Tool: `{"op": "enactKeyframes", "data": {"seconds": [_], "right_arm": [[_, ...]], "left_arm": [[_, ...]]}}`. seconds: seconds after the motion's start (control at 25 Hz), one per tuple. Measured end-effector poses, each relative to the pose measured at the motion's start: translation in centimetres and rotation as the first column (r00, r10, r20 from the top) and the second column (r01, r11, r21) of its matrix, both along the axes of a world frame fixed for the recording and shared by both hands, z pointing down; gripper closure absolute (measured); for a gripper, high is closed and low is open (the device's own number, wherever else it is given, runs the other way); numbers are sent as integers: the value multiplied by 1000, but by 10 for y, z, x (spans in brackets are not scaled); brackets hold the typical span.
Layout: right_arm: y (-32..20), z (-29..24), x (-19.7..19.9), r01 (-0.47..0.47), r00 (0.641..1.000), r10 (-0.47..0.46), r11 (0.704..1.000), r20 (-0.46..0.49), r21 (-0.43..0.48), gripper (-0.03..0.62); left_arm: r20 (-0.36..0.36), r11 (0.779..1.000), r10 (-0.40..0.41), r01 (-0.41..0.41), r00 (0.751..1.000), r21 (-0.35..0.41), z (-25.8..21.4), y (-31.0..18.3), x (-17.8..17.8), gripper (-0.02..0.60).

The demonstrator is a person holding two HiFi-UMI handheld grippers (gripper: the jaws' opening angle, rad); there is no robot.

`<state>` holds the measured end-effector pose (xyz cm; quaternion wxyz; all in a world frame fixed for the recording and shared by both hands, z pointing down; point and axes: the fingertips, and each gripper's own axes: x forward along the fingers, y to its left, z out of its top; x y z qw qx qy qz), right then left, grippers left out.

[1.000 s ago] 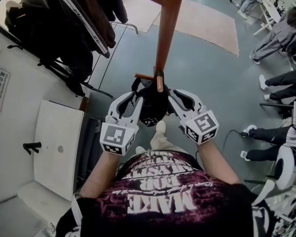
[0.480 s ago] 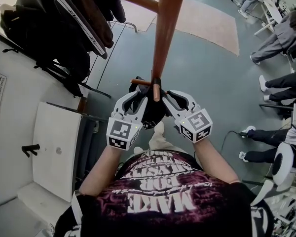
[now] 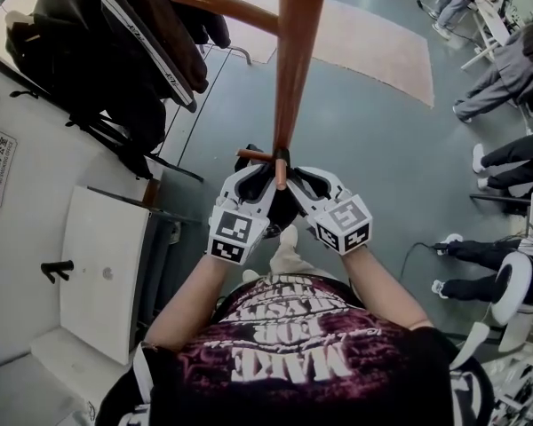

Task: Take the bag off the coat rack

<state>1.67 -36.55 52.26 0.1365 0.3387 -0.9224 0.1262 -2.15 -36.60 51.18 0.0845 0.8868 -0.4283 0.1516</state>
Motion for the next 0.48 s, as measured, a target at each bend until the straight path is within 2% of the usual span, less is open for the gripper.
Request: {"op": "enactKeyframes", "data": {"seconds": [0.28,0.36,0.48], "right_arm": [[-5,4,-5,0,1000,0,1000,7,-13,490],[-5,6,-6,2,1000,-2,1000,-6,-6,509],[-6,6,-7,1,999,-1,1000,-46,20,546]], "left_arm": [[26,999,-38,38,999,15,-1,-11,-1,488],[37,998,-46,45,998,31,-3,-13,-2,531],[56,998,-50,48,997,41,-3,-14,-1,565]]}}
